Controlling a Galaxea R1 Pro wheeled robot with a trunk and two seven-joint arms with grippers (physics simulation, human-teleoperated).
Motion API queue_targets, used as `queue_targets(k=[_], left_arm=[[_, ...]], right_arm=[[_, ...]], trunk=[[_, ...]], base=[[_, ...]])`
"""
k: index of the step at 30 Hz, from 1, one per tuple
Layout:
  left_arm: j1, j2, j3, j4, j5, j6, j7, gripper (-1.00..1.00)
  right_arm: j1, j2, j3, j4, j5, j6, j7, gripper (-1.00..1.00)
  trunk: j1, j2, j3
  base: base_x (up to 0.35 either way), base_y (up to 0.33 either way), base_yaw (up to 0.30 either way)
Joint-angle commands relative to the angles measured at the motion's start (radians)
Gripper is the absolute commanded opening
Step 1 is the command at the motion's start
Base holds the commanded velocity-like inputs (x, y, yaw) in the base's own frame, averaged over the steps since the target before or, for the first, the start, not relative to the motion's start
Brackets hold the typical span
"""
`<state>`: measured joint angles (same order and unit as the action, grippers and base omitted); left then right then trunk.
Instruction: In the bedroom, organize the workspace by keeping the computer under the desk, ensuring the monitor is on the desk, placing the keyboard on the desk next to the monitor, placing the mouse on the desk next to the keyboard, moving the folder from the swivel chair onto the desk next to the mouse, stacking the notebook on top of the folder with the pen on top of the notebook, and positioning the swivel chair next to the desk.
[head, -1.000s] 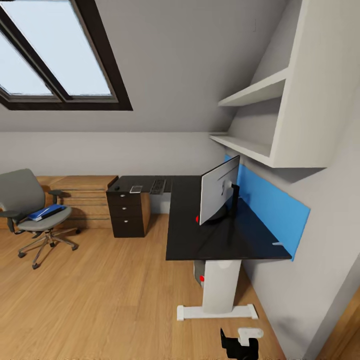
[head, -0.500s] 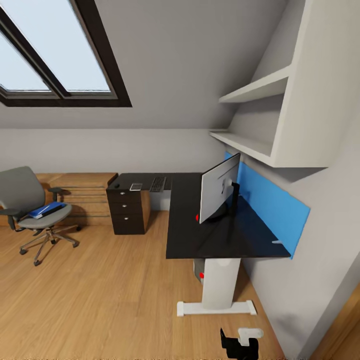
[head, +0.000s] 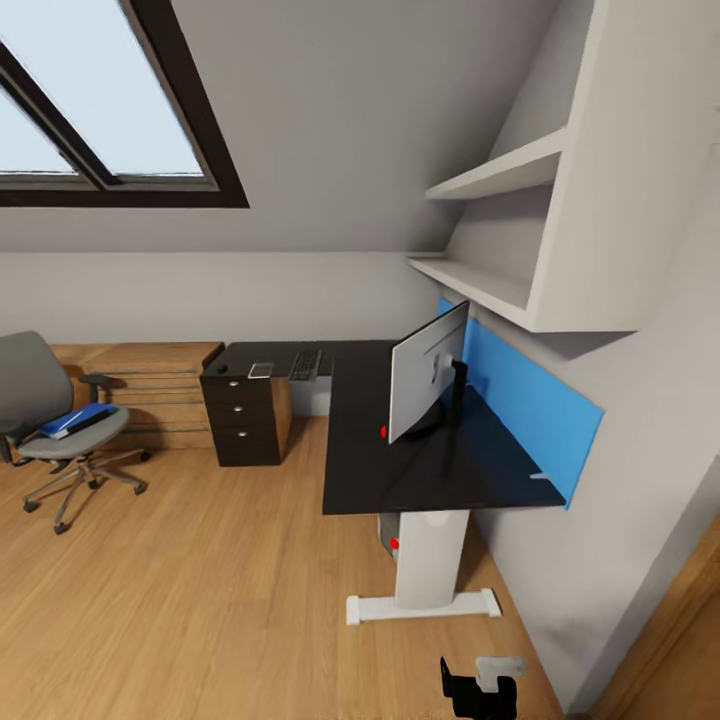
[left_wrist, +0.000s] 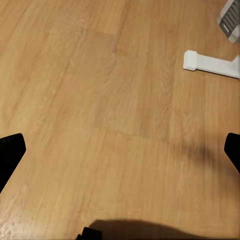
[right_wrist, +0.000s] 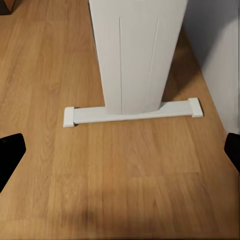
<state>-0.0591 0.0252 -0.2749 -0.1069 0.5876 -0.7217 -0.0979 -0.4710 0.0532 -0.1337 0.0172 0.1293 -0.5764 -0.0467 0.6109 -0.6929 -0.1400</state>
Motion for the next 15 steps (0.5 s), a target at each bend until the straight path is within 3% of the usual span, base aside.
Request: queue_targets(k=[1,8,15], left_arm=[[-0.001,0.0,-0.001,0.001,0.011,-0.002,-0.009,1.0],[-0.001,0.001,0.011,0.007,0.011,0.0,-0.005,1.0],[-0.001,-0.002,0.043,0.009,0.009,-0.002,-0.006,1.0]], right_arm=[[-0.001,0.0,-0.007,0.002,0.011,-0.004,-0.005,1.0],[0.004,0.0,-0.007,0.001,0.012,-0.006,-0.005,1.0],[0.005,0.001,-0.007,0.002,0.012,-0.006,-0.005,1.0]], trunk=[[-0.004,0.006,0.0],[-0.031,0.055,0.015],[-0.031,0.055,0.012]], base=[[0.0,0.0,-0.13],[0.0,0.0,-0.134],[0.0,0.0,-0.064]])
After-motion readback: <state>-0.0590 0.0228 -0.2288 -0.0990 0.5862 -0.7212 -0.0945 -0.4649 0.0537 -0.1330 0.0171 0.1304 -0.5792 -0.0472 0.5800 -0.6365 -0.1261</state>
